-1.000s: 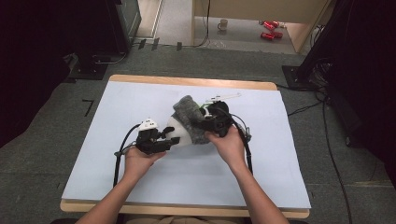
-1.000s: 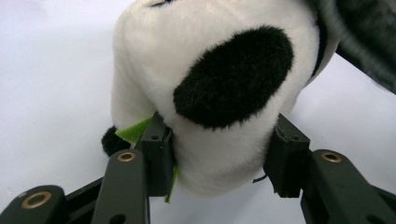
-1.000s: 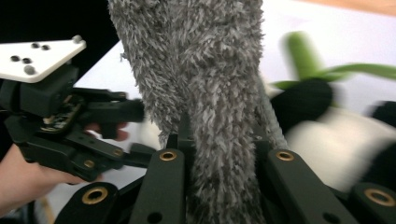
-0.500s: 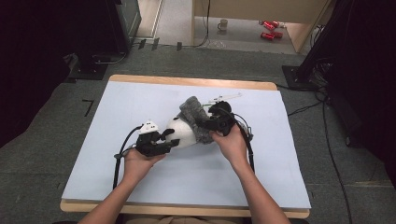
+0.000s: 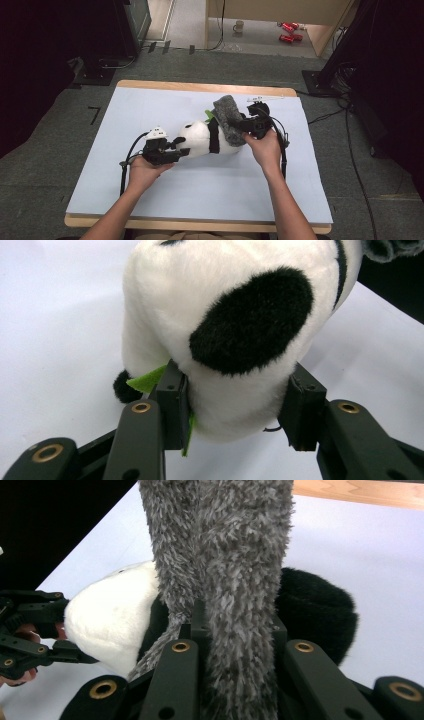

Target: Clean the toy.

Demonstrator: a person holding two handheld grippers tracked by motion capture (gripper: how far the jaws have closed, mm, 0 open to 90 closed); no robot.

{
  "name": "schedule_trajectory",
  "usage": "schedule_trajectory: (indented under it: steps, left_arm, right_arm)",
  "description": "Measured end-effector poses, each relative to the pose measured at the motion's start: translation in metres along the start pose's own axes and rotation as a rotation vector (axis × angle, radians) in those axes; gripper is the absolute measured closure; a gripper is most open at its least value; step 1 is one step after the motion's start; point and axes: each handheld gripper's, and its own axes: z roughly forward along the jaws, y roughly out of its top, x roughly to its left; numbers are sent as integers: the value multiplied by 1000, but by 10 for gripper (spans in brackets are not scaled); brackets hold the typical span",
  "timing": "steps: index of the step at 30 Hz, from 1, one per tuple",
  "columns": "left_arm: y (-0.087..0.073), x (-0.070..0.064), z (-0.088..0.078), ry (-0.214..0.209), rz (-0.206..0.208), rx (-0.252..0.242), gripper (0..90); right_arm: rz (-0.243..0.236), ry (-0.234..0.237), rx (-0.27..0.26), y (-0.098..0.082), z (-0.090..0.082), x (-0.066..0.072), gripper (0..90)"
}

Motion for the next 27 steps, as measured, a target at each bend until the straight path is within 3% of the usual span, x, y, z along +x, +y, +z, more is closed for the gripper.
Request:
schedule_trajectory:
  steps: [5,9,12,15,17,20,22,27]
  left_arm:
    - [2,8,-6,-21,-2,14,557]
    - [4,16,-12,-38,-2,31,564]
    - [4,19,-12,-51,5,27,567]
    - [3,19,-12,-69,12,17,574]
    - [3,19,-12,-73,19,12,581]
    - [2,20,-11,-72,14,21,611]
    - [1,22,-11,-73,8,22,628]
    - [3,23,-14,-120,-2,8,647]
  right_arm:
    - [18,0,1,0,-8,-6,769]
    - [-12,-16,1,0,-12,-3,768]
    - [-13,-10,2,-1,-11,-4,767]
    - [-3,-32,-3,-2,-14,-8,765]
    - [-9,-67,-6,-3,-17,-9,762]
    - [-57,-171,-13,-2,-25,-6,761]
    - [-67,-206,-19,-1,-32,-6,763]
    - [-20,-90,-61,-1,-47,-1,764]
